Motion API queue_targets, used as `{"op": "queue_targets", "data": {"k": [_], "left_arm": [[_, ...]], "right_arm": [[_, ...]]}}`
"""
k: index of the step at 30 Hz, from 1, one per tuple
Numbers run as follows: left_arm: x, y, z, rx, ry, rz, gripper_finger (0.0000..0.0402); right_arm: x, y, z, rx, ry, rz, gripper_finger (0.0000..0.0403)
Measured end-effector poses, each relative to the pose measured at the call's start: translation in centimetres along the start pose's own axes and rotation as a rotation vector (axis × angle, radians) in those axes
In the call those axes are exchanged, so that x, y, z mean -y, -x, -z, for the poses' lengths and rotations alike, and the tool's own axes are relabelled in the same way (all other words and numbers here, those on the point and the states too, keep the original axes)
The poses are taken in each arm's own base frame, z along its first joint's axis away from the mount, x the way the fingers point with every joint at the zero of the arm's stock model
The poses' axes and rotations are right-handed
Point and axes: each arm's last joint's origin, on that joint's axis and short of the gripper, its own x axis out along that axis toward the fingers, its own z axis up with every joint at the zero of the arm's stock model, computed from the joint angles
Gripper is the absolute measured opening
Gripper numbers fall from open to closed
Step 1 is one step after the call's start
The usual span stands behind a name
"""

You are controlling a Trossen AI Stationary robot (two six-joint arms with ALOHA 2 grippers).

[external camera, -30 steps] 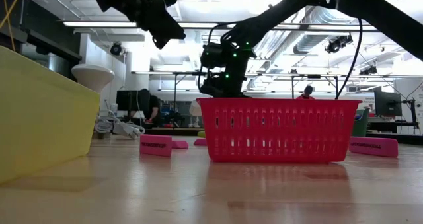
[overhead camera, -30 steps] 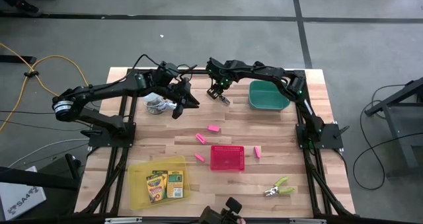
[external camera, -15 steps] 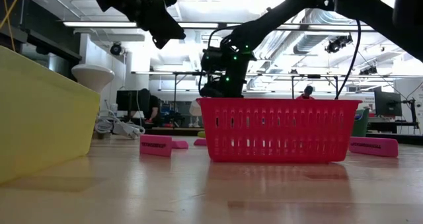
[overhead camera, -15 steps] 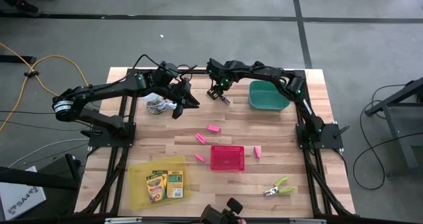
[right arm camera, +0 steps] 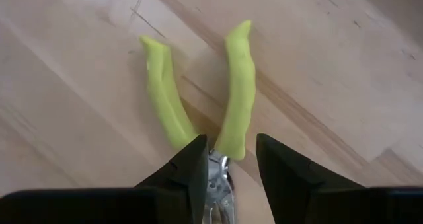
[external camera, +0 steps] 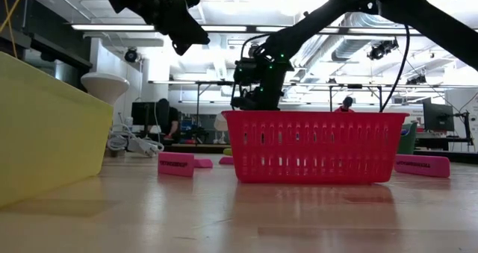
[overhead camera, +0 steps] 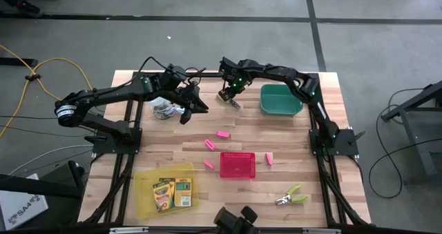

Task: Pick & Place School Supplies
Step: Put the top bright green hole punch into the green bin

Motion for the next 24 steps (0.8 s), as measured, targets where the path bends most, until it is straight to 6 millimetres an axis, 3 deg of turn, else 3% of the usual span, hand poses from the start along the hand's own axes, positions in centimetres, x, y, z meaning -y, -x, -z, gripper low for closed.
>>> {"op": "queue_targets", "data": {"k": [24], "left_arm": [[0.01,0.0,0.0,0.0,0.0,0.003,0.0068]], "right_arm": [[0.96,-0.2,-0.65,0.019,-0.02,-0.039,0.0119]]}}
